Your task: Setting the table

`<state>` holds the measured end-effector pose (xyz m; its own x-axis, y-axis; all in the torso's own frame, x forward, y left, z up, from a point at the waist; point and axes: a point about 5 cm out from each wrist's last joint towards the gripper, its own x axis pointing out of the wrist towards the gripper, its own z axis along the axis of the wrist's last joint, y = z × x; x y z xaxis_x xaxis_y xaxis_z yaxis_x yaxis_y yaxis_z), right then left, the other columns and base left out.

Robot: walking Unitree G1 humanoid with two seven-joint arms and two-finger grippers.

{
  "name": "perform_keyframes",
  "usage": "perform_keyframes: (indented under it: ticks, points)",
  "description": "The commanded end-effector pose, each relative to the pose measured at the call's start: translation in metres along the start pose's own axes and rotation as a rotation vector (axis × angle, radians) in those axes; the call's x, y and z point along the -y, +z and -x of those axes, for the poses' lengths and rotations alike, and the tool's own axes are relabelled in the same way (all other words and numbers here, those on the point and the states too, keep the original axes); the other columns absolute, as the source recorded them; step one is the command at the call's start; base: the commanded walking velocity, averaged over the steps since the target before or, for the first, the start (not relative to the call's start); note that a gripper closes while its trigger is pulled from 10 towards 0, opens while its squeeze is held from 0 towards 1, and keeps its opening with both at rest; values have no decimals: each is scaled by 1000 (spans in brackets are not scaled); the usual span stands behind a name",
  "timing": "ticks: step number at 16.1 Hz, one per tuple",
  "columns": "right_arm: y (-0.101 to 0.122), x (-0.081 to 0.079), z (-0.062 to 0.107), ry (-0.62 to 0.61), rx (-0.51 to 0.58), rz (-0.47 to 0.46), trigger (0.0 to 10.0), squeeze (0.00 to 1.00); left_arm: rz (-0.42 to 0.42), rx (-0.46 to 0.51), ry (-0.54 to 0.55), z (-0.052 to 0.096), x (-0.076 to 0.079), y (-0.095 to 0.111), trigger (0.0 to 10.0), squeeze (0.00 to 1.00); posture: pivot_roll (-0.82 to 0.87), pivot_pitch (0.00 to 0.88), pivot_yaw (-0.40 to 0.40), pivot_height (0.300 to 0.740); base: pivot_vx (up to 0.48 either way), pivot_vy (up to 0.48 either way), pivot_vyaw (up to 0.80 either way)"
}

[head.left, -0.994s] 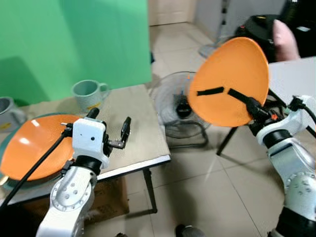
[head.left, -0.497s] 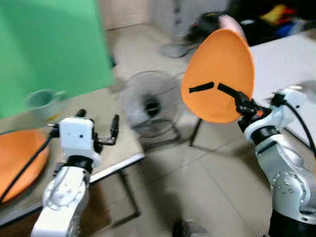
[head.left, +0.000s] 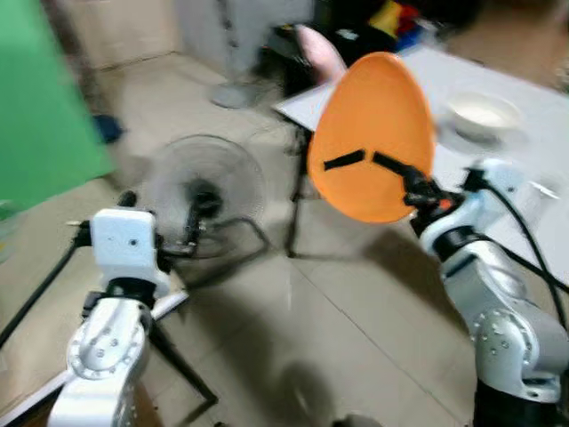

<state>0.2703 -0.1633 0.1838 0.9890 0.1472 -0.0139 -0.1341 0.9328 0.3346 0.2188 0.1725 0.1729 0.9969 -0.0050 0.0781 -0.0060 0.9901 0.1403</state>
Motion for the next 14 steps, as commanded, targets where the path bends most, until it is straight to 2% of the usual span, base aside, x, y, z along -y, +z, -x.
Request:
perform_keyframes:
  ticks: [1, 2, 7, 11, 14]
  points:
    - [10, -3, 2, 7, 48, -8, 10000, 0, 2, 4, -20, 0, 2, 2, 10000, 0, -93, 0, 16, 740, 244, 0, -800]
    - [7, -5, 0, 20, 20, -47, 10000, 0, -1, 4, -23, -1, 1, 2, 10000, 0, -96, 0, 17, 740, 277, 0, -800]
    - [-5, -7, -3, 66, -75, -179, 10000, 0, -3, 4, -35, -3, -2, 2, 10000, 0, -95, 0, 17, 740, 316, 0, 0]
    - [-8, -8, -6, 83, -127, -226, 10000, 0, -3, 2, -42, -3, -4, 2, 10000, 0, -94, 0, 15, 740, 323, 0, 0]
    - [-12, -7, -4, 78, -160, -246, 10000, 0, -8, -1, -63, -2, -3, 1, 10000, 0, -94, 0, 14, 740, 326, 0, -788]
